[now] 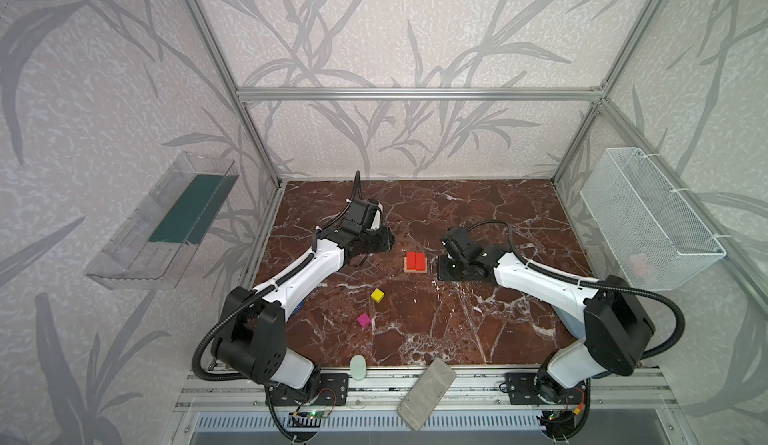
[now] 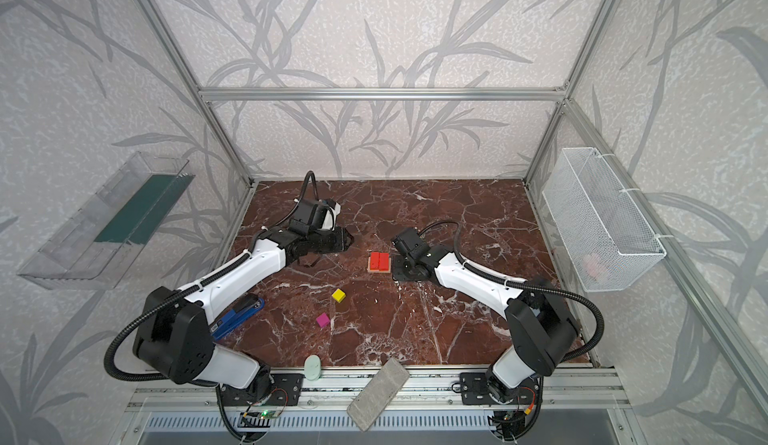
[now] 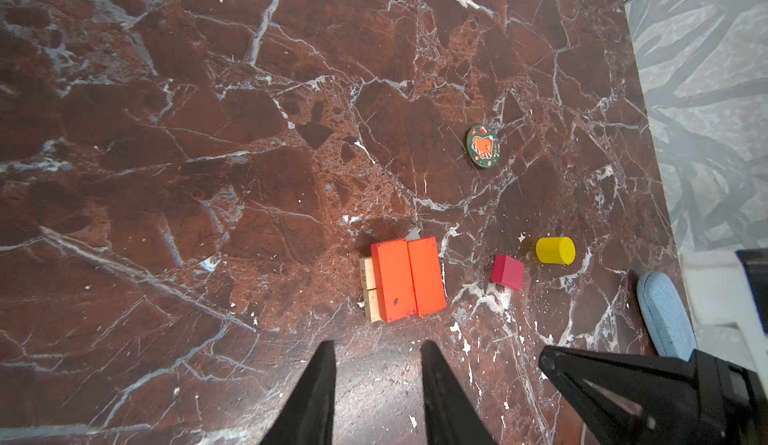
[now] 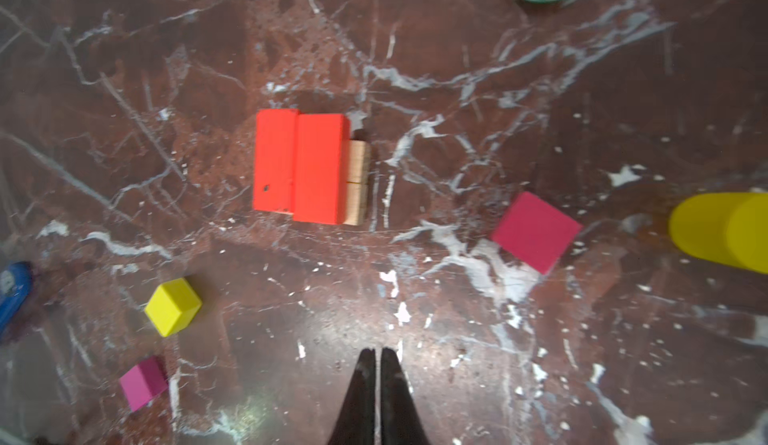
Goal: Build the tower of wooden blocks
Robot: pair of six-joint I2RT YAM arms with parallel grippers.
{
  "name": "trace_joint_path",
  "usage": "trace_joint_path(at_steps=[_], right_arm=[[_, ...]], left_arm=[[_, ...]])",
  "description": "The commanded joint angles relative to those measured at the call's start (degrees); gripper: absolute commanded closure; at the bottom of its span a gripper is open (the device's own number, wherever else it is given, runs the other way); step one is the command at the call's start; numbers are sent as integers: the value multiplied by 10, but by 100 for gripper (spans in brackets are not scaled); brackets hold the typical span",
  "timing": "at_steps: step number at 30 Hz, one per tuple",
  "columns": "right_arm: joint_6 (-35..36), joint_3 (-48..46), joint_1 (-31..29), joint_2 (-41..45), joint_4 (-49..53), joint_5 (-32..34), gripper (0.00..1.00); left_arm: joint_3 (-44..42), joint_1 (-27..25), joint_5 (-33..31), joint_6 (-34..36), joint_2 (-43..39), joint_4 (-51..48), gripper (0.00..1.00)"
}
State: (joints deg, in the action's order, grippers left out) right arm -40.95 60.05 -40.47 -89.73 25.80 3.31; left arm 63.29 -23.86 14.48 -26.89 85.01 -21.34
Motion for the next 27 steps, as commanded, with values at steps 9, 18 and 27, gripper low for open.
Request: trace_joint_path(at_steps=[9,18,27], right_arm=[[-36,43,40,-77,46,70,50],[-89,63,41,-121,57,123,42],[-109,77,47,-147,55,127,43]], left_arm=[[-6,7,-22,15,-20,-1,66],[-14,15,-21,18,-27,0,66],[-21,28,-15,18,-28,3,66]])
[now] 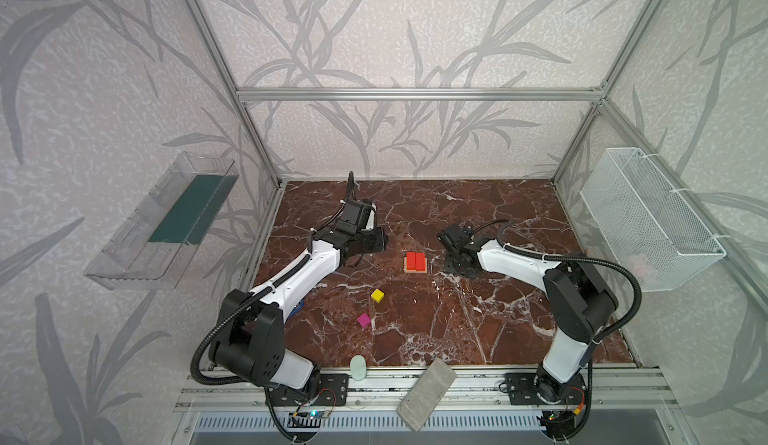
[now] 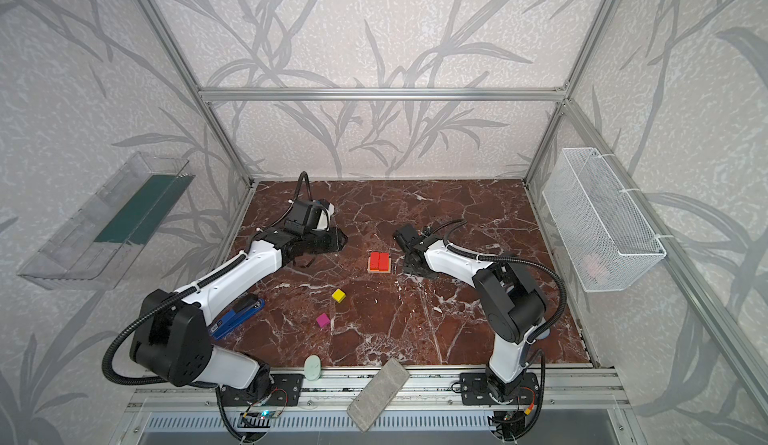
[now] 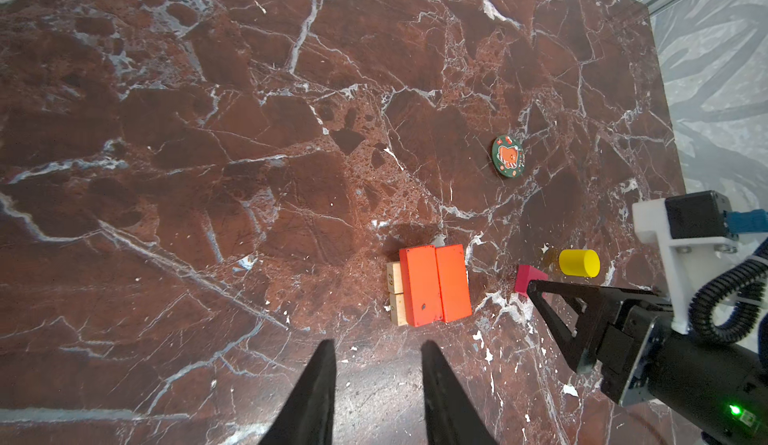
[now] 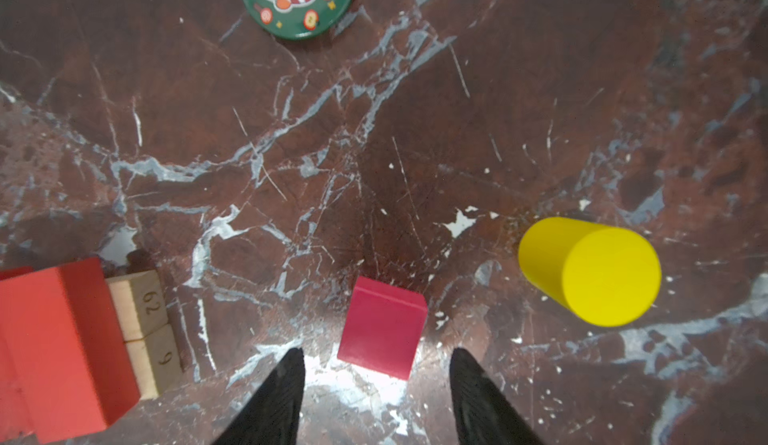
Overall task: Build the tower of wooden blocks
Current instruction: 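Lower the right gripper onto the magenta cube and close it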
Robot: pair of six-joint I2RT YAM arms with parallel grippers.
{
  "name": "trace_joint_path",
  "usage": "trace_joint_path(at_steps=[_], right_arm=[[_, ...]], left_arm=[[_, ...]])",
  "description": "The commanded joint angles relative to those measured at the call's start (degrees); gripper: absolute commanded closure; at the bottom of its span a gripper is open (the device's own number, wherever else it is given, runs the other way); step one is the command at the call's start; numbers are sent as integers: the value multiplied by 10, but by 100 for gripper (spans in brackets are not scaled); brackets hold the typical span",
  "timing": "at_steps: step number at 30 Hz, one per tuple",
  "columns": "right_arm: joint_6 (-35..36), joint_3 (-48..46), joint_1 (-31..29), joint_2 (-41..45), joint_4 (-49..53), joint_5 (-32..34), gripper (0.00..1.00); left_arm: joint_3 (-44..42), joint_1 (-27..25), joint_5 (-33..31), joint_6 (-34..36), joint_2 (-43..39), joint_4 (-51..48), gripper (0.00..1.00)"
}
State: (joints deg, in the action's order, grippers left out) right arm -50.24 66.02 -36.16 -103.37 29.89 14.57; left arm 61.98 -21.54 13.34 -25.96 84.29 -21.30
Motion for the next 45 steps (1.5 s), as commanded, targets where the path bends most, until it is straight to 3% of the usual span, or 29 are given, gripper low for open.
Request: trace_joint_path(at_steps=[1,23,31,36,45], right_arm=[[-17,21,5,-14,16,14,43],[-32,29,4,-46,19,19,62],[-29,29,5,-49,18,14,64],[-25,29,5,-44,18,10,78],[3,34,4,-21,28,-1,81]], left_arm=[[-9,5,-3,8,-23,3,66],[-17,17,10,4,-25,11,66],[-18,19,12,4,-27,11,66],[-19,19,11,4,-32,12,66],[-20,20,15,4,-31,13,66]])
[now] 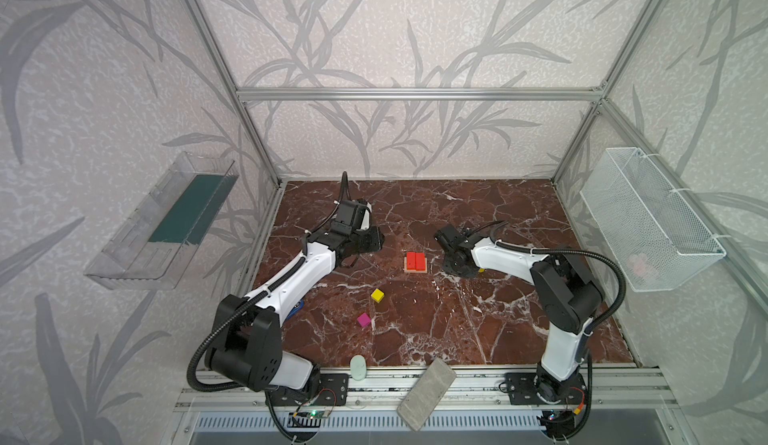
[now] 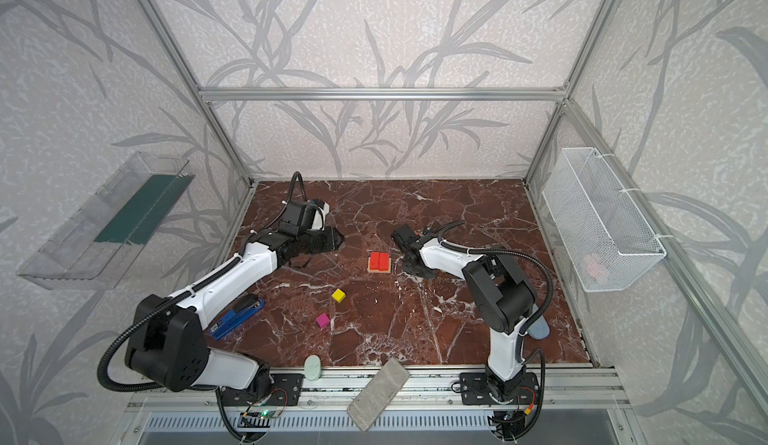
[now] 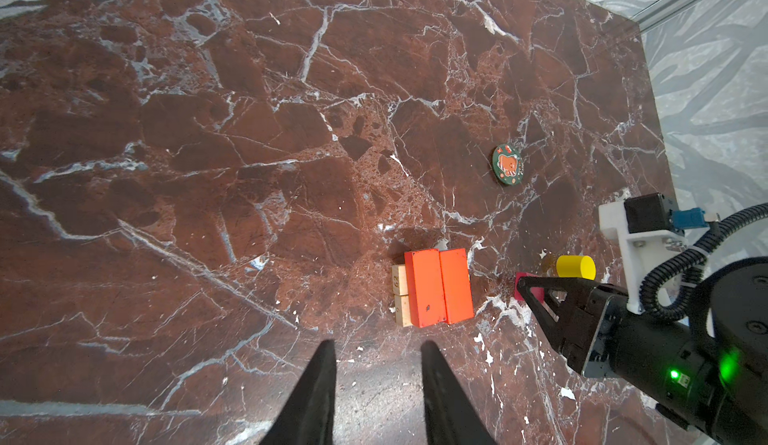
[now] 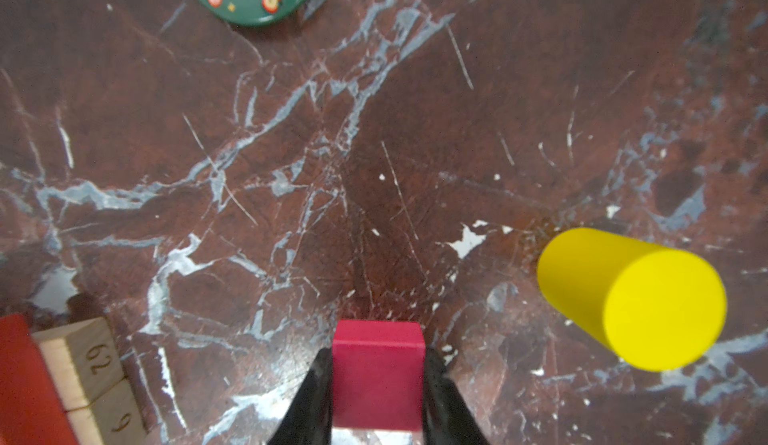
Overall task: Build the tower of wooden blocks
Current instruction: 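Lower the right gripper onto the magenta cube and close it, then lift the magenta cube with the right gripper and carry it over the red blocks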
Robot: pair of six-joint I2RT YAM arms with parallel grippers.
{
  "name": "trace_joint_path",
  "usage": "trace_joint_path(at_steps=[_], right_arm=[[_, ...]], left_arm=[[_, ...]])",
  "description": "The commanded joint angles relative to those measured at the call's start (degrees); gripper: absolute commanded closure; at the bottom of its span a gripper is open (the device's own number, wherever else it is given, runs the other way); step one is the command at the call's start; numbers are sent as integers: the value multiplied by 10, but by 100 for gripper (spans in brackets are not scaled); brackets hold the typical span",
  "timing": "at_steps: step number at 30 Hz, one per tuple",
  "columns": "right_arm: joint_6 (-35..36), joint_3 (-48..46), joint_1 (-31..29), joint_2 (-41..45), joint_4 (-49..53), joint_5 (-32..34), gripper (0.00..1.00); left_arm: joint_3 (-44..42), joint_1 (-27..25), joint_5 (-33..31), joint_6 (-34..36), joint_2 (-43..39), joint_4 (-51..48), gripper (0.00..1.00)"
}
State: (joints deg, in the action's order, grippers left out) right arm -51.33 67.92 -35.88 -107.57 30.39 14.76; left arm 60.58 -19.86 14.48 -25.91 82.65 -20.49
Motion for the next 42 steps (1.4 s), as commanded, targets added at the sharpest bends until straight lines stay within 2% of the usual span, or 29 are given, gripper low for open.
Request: trace_joint_path(at_steps=[1,9,24,42], right_arm=[[19,17,0,24,24,-4,81],[51,59,-25,27,52,6,81],[106,141,-63,11,86,-14,81],[156,283,-96,-96,137,-45,80]], left_arm=[[-6,3,3,4,-14,5,66],[-10,7,4,4,-19,6,66],[-28,20,5,2,-49,9,66],[-38,36,6,4,-65,5,66]])
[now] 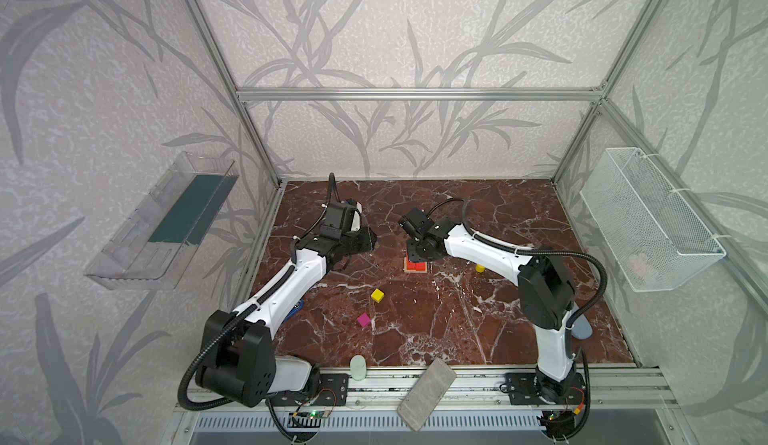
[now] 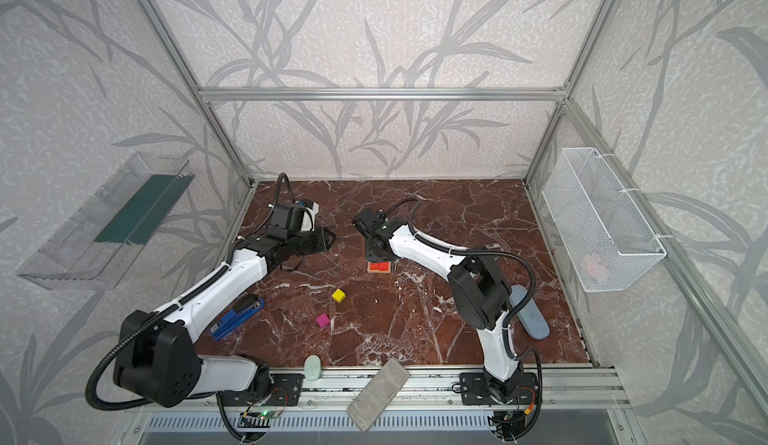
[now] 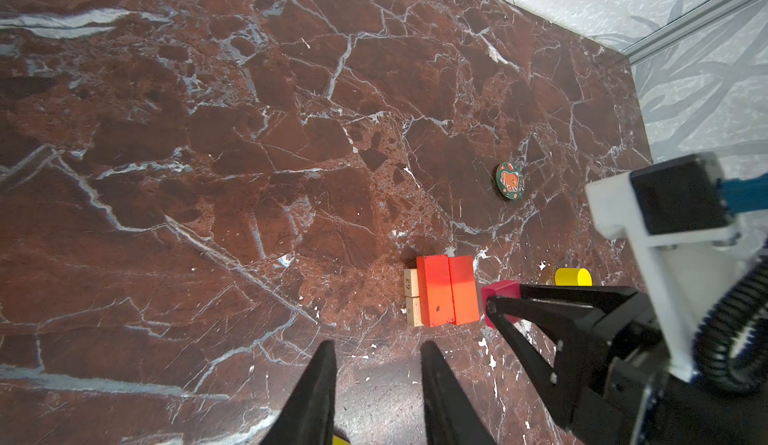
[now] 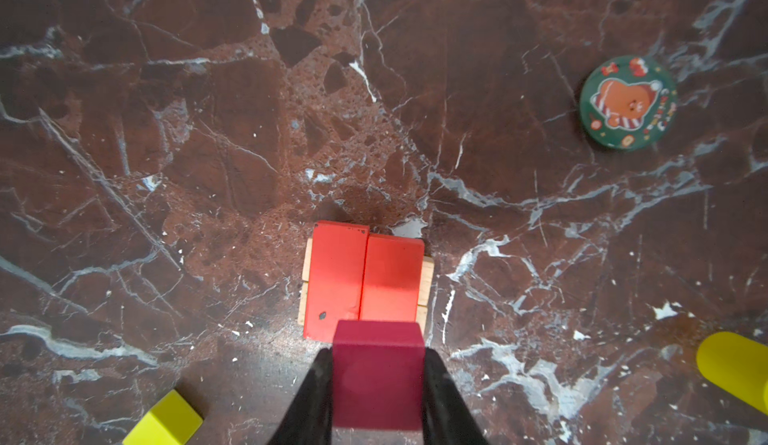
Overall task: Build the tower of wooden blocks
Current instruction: 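Lift the magenta cube with the right gripper and carry it over the red blocks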
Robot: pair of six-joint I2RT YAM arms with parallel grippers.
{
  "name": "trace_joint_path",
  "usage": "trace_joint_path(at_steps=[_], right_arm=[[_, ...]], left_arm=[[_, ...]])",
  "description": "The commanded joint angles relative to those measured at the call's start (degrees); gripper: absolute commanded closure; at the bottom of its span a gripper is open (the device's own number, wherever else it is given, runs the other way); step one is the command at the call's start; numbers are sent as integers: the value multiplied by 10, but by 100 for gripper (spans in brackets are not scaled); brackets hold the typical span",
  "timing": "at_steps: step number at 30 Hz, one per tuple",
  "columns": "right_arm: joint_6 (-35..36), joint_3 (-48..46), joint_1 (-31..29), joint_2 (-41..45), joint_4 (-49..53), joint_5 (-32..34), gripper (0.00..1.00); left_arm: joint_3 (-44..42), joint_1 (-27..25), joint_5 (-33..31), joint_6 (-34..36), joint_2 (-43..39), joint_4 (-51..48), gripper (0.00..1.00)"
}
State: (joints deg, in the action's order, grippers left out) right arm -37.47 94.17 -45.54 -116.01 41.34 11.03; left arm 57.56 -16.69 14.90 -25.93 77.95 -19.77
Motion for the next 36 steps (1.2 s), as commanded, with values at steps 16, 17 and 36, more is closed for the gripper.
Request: trace_joint_path(at_steps=[16,17,36], right_arm=[[28,50,9,-58,47,-8,80],[28,50,10,-58,45,-8,80],[-20,61,17,-75,30,-8,80]], left_arm=[[-12,10,8,3,-23,0,66],[-12,10,8,3,-24,0,66],[-12,14,10,4,-21,2,66]])
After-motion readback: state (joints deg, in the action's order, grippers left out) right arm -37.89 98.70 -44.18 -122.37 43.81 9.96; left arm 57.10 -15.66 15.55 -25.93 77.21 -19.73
